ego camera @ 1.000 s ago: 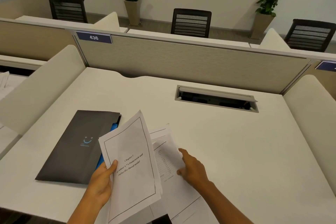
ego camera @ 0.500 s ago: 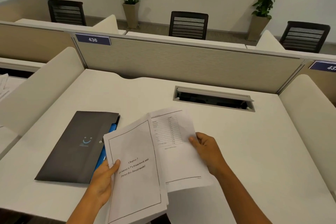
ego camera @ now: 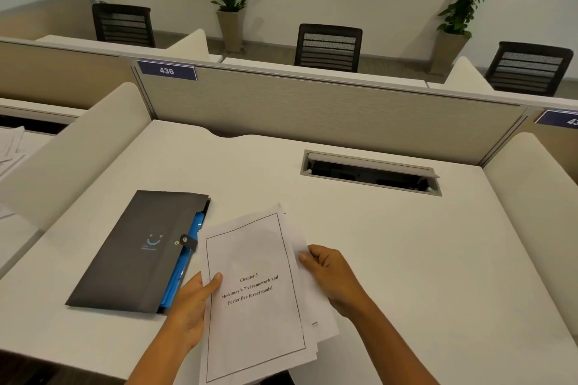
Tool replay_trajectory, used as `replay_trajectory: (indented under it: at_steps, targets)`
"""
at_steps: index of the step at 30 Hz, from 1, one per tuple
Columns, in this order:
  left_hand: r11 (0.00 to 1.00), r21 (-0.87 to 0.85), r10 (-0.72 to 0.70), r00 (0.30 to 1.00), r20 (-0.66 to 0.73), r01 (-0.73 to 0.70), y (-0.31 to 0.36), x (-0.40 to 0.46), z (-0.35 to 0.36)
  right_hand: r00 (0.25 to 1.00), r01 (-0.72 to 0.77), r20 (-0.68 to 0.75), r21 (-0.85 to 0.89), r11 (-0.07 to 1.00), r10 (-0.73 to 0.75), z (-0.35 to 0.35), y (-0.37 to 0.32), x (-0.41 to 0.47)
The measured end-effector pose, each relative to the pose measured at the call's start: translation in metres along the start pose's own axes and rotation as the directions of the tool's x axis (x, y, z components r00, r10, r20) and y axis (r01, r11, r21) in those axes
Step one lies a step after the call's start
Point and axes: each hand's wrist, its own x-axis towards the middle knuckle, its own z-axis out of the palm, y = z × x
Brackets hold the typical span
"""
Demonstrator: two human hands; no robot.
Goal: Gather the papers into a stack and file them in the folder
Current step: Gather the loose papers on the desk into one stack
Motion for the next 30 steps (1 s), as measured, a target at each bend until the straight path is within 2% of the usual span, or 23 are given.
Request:
replay_trajectory:
  at_steps: [13,18,20,21,22,24,25,28,30]
  targets:
    - [0.997,0.019,-0.073,0.997,-0.026,0.073,-0.010,0.006,-0.003,0.997,-0.004,0.080,-0.016,1.000,0.005,0.028,0.002,0.004]
    - [0.999,-0.014,-0.048,0.997,-0.067,0.047,-0.013,0.008,-0.014,0.980,-0.095,0.165,-0.089,0.991,0.109,0.027,-0.004,0.020]
    - [0.998,-0.041,-0.040,0.995,-0.089,0.036,-0.013,0.007,-0.018,0.982,-0.112,0.136,-0.120,0.986,0.128,0.023,-0.003,0.035]
    - [0.998,-0.052,-0.038,0.994,-0.100,0.033,-0.013,0.007,-0.021,0.991,-0.076,0.089,-0.210,0.975,0.097,0.021,-0.002,0.044]
    - [0.998,-0.064,-0.036,0.993,-0.111,0.029,-0.012,0.007,-0.024,0.999,-0.015,0.037,-0.373,0.928,0.031,0.018,0.000,0.052]
    - [0.996,-0.088,-0.035,0.990,-0.139,0.023,-0.011,0.007,-0.031,0.997,0.070,0.018,-0.694,0.716,-0.081,0.010,0.004,0.069]
    - [0.995,-0.097,-0.034,0.988,-0.148,0.020,-0.011,0.007,-0.035,0.996,0.087,0.046,-0.768,0.635,-0.081,0.007,0.005,0.078]
    - [0.992,-0.128,-0.040,0.988,-0.150,0.020,-0.010,0.007,-0.045,0.988,0.126,0.154,-0.831,0.542,0.007,0.000,0.004,0.101]
    - [0.989,-0.147,-0.038,0.987,-0.154,0.015,-0.010,0.007,-0.050,0.980,0.162,0.196,-0.885,0.437,0.033,-0.003,0.004,0.115]
